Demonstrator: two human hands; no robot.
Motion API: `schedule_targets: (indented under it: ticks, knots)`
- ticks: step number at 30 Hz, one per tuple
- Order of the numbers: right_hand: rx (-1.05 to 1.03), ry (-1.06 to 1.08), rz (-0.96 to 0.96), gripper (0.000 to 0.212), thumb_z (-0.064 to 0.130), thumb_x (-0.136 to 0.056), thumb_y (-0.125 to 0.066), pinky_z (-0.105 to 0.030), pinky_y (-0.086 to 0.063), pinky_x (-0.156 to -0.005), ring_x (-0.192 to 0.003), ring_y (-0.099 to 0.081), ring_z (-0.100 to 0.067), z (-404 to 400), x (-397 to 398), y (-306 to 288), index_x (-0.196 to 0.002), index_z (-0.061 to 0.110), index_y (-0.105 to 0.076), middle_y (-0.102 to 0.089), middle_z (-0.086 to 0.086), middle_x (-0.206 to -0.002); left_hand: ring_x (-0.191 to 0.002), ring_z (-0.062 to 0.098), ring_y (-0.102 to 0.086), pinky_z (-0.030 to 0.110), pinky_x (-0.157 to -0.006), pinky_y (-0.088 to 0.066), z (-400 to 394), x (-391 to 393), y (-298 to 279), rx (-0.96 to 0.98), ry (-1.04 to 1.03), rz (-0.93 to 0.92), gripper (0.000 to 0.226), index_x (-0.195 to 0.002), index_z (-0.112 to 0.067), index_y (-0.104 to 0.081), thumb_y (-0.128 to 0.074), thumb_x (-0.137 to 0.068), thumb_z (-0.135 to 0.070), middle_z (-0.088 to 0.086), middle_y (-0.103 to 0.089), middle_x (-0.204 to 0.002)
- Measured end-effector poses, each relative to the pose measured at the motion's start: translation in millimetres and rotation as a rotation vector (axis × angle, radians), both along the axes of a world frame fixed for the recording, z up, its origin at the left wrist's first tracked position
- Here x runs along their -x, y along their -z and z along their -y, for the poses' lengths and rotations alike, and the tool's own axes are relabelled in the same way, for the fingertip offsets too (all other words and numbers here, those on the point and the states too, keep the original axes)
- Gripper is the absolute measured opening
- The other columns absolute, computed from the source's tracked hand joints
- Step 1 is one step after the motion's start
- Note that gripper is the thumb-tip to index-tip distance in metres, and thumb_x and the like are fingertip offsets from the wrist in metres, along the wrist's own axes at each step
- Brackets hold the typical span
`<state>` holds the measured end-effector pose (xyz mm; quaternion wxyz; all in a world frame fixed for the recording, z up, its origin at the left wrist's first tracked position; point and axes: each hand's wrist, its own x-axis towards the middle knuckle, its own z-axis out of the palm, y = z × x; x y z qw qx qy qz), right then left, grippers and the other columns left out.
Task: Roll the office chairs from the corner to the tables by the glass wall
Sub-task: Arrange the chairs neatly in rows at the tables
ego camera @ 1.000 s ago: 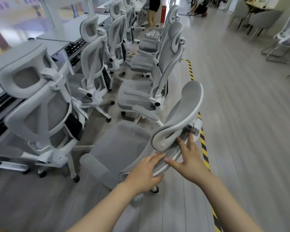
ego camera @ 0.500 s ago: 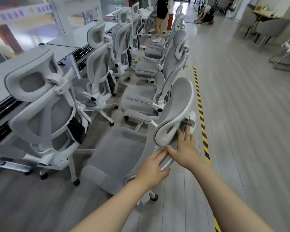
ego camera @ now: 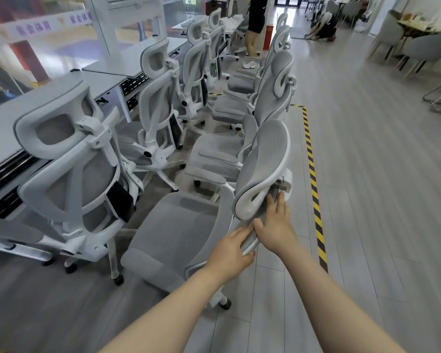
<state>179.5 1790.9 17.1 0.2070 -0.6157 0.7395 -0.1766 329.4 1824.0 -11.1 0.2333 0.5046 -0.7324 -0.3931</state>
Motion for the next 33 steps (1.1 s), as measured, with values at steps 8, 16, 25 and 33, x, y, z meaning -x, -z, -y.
schedule_targets:
  ticks: [8,16,25,33]
  knots:
    - [-0.002,0.024,0.010,0.076,0.026,-0.092,-0.045,-0.045,-0.014,-0.119,-0.150,0.005,-0.032,21.8,6.4,-3.7,-0.155,0.011,-0.005,0.013,-0.013,-0.162,-0.108,0.010,-0.058,0.029,-0.090,-0.048,15.9,20.9,-0.7,-0.003,-0.059,-0.043,0.057,-0.132,-0.041,-0.043,-0.064,-0.081,-0.026,-0.015,-0.061,-0.124]
    - [0.019,0.059,0.036,0.074,0.021,-0.092,-0.044,-0.044,-0.022,-0.117,-0.149,-0.004,-0.031,26.6,6.8,-1.8,-0.154,0.007,-0.005,0.009,-0.016,-0.162,-0.100,0.017,-0.060,0.030,-0.080,-0.048,23.7,29.6,4.2,0.013,-0.037,-0.050,0.048,-0.126,-0.035,-0.048,-0.064,-0.081,-0.024,-0.006,-0.064,-0.115]
    - [0.017,0.077,0.074,0.073,0.019,-0.093,-0.043,-0.045,-0.030,-0.115,-0.148,-0.010,-0.032,30.0,18.2,-0.5,-0.154,0.006,-0.002,0.013,-0.014,-0.161,-0.106,0.023,-0.057,0.027,-0.075,-0.038,28.9,39.1,1.4,0.058,-0.009,0.020,0.047,-0.129,-0.024,-0.046,-0.064,-0.086,-0.024,-0.001,-0.059,-0.125]
    - [0.012,0.078,0.050,0.073,0.021,-0.094,-0.043,-0.049,-0.031,-0.114,-0.149,-0.011,-0.031,41.0,23.2,1.3,-0.153,0.010,-0.003,0.013,-0.011,-0.162,-0.109,0.025,-0.057,0.033,-0.081,-0.043,36.1,46.8,3.8,0.047,-0.034,-0.011,0.045,-0.127,-0.019,-0.046,-0.064,-0.086,-0.022,0.001,-0.059,-0.127]
